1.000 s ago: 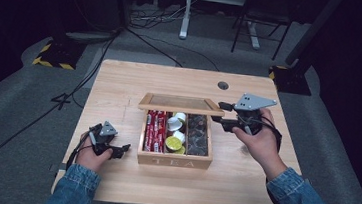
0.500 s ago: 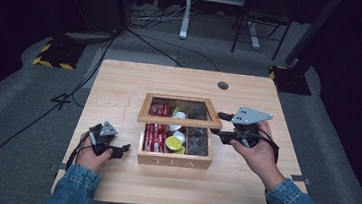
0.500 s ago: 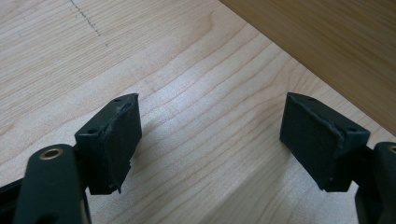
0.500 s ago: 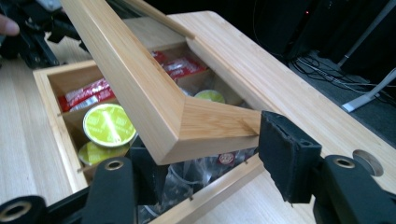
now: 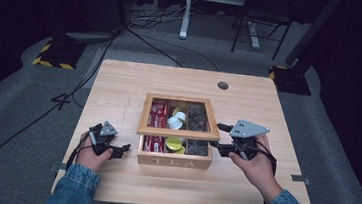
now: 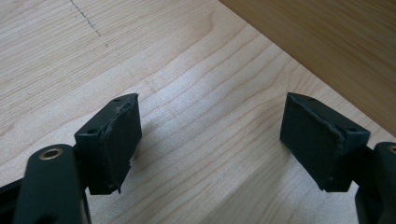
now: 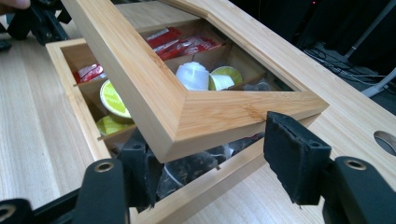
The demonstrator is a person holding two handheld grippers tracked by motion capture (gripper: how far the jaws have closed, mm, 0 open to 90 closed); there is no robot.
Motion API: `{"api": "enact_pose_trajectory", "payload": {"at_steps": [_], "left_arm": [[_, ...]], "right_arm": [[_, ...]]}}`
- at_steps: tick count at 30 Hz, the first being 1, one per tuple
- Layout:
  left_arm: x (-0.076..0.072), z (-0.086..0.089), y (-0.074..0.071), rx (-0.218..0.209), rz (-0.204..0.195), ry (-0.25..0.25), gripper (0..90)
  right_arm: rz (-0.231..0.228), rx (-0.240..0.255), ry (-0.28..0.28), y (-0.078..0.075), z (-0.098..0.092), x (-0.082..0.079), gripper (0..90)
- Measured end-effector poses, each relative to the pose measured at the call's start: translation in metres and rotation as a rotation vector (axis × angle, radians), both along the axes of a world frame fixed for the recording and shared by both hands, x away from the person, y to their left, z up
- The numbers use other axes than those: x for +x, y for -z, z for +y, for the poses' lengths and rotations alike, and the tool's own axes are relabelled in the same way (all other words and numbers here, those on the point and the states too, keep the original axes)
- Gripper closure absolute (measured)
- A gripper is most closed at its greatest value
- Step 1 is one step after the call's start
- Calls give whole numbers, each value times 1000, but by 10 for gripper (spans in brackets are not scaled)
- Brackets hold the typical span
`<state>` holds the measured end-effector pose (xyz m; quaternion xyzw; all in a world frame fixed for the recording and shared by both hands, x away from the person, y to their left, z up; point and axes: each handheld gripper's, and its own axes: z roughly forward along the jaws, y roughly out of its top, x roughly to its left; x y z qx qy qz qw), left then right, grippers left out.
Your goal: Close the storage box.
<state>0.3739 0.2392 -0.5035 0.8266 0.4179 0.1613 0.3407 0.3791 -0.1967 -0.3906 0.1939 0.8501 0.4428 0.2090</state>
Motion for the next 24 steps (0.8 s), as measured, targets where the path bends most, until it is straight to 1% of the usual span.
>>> {"api": "enact_pose_trajectory", "payload": {"at_steps": [2, 10, 15, 17, 20, 22, 24], "left_arm": [[0, 0, 0, 0, 0, 1, 210], [1, 0, 0, 1, 1, 2, 210], [1, 0, 0, 0, 2, 2, 210], [1, 0, 0, 1, 1, 3, 210], [1, 0, 0, 2, 0, 3, 210], [1, 0, 0, 1, 1, 2, 210], [1, 0, 0, 2, 0, 3, 210]], "right_arm": [[-7, -11, 0, 3, 0, -3, 395], [-6, -29, 0, 13, 0, -9, 385], [1, -28, 1, 17, 0, -11, 380], [13, -15, -2, 18, -1, -12, 380], [17, -13, -6, 20, -2, -13, 381], [35, -11, -7, 22, -3, -14, 385], [44, -12, -10, 24, -3, -14, 388]]}}
